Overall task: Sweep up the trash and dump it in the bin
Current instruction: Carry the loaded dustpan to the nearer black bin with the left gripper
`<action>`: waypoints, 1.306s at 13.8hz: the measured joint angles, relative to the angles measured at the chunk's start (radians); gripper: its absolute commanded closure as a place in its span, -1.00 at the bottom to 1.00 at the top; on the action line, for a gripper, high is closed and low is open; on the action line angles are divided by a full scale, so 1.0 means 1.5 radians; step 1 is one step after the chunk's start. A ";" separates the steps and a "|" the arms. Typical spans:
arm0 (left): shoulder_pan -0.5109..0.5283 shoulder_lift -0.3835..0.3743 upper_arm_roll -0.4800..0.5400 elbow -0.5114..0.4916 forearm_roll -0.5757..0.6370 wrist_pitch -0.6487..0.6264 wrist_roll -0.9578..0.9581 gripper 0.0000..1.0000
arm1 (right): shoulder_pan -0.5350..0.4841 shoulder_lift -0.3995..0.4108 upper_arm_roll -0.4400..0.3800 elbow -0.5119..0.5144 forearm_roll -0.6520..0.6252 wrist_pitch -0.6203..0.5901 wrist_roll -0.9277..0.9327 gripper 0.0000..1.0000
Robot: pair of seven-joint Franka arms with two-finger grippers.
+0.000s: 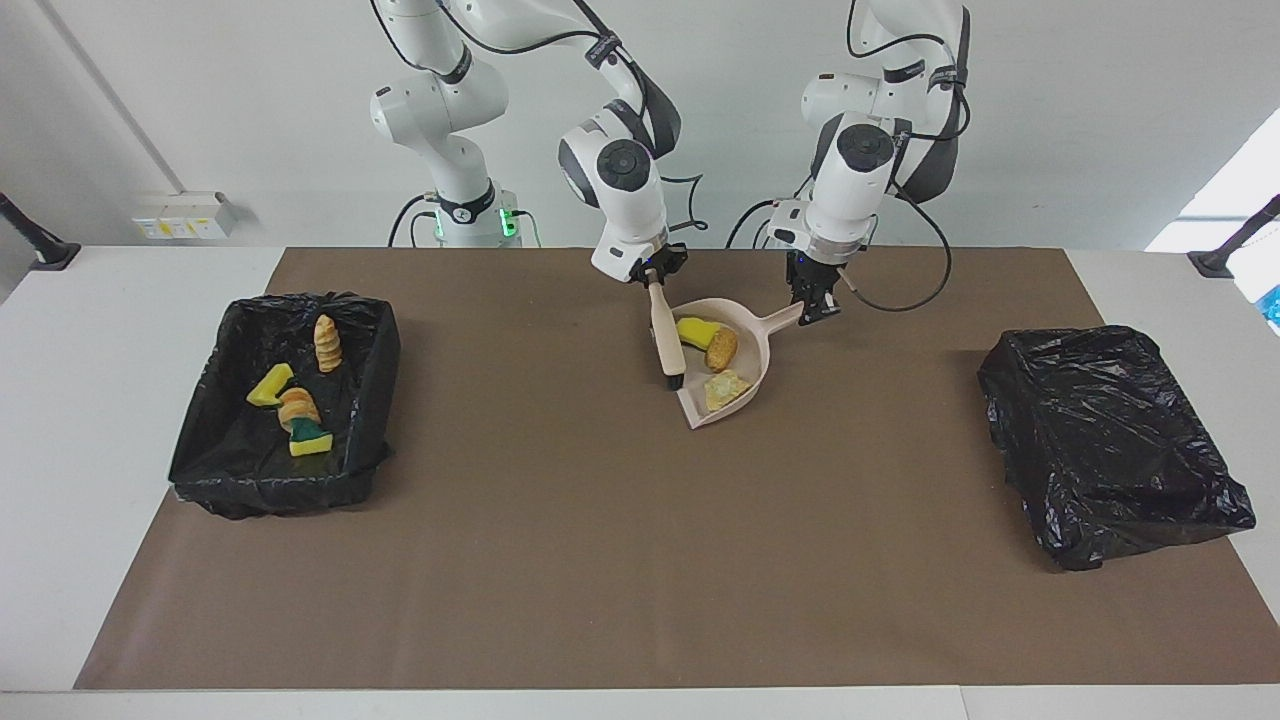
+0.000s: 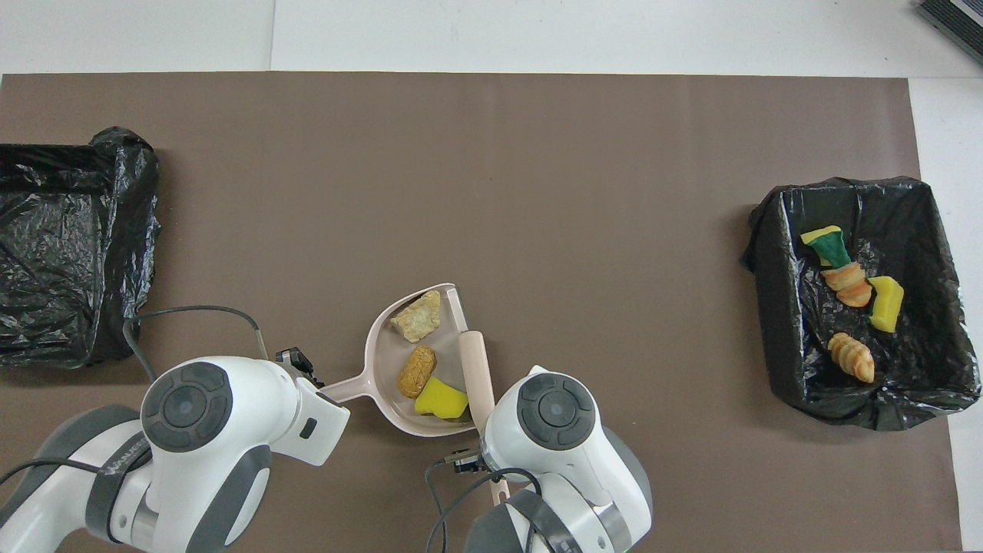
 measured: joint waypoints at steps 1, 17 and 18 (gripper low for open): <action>0.000 0.000 0.000 0.000 0.000 0.000 0.000 1.00 | 0.000 0.000 -0.002 0.006 -0.003 -0.019 0.000 1.00; 0.166 -0.012 0.016 0.155 -0.002 -0.102 0.055 1.00 | 0.061 -0.082 0.002 0.012 -0.067 -0.062 0.196 1.00; 0.187 -0.010 0.017 0.172 -0.002 -0.120 0.074 1.00 | 0.090 -0.066 0.003 0.010 -0.069 -0.035 0.225 1.00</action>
